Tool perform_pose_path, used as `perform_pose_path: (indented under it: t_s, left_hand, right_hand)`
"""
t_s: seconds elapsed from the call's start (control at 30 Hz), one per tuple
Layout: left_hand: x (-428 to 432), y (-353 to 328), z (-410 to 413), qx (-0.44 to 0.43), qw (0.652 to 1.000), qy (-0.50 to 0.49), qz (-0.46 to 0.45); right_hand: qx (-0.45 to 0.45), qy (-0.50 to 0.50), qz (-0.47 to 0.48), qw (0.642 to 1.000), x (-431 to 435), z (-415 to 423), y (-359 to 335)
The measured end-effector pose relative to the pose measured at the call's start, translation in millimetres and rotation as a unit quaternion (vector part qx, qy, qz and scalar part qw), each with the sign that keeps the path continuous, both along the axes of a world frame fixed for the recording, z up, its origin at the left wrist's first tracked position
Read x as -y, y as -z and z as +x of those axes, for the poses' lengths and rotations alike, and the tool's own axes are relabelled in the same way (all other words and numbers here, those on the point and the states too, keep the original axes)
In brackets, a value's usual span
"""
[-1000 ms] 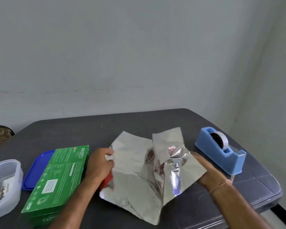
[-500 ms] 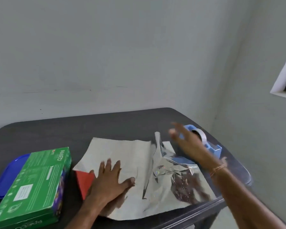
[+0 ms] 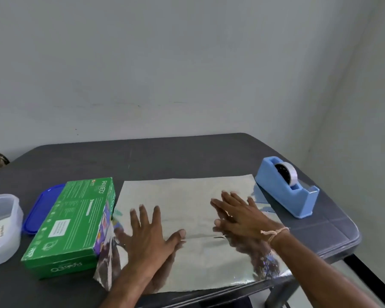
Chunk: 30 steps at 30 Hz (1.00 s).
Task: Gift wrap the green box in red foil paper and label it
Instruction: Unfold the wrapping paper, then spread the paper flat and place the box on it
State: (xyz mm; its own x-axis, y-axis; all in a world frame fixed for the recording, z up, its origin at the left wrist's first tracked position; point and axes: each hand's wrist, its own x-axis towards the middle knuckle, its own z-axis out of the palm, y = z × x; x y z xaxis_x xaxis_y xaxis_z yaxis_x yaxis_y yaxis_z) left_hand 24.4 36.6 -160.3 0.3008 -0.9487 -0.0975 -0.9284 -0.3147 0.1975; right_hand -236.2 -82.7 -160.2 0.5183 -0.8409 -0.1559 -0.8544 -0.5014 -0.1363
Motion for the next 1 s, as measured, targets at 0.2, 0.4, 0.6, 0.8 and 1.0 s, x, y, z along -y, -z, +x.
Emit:
perform_pose_path:
  t_s: [0.2,0.4,0.6,0.8,1.0]
  left_hand:
    - [9,-5,3,-0.037,0.998,0.033,0.025]
    - [-16,-44,21,0.05,0.979,0.037,-0.192]
    - [-25,-68,113,0.035,0.985,-0.155,-0.062]
    - [-31,-72,131,-0.031,0.981,-0.187,-0.04]
    - [-40,-127,128,-0.06,0.964,-0.177,-0.188]
  right_hand:
    - [-0.015,-0.025,-0.01,1.0,14,11,-8]
    - [0.037,-0.015,-0.011,0.999,-7,37,-24]
    - [0.117,-0.096,-0.01,0.988,-40,100,-24]
    - [0.044,-0.135,-0.048,0.989,-51,128,-12]
    - [0.163,-0.116,0.022,0.979,-51,125,-7]
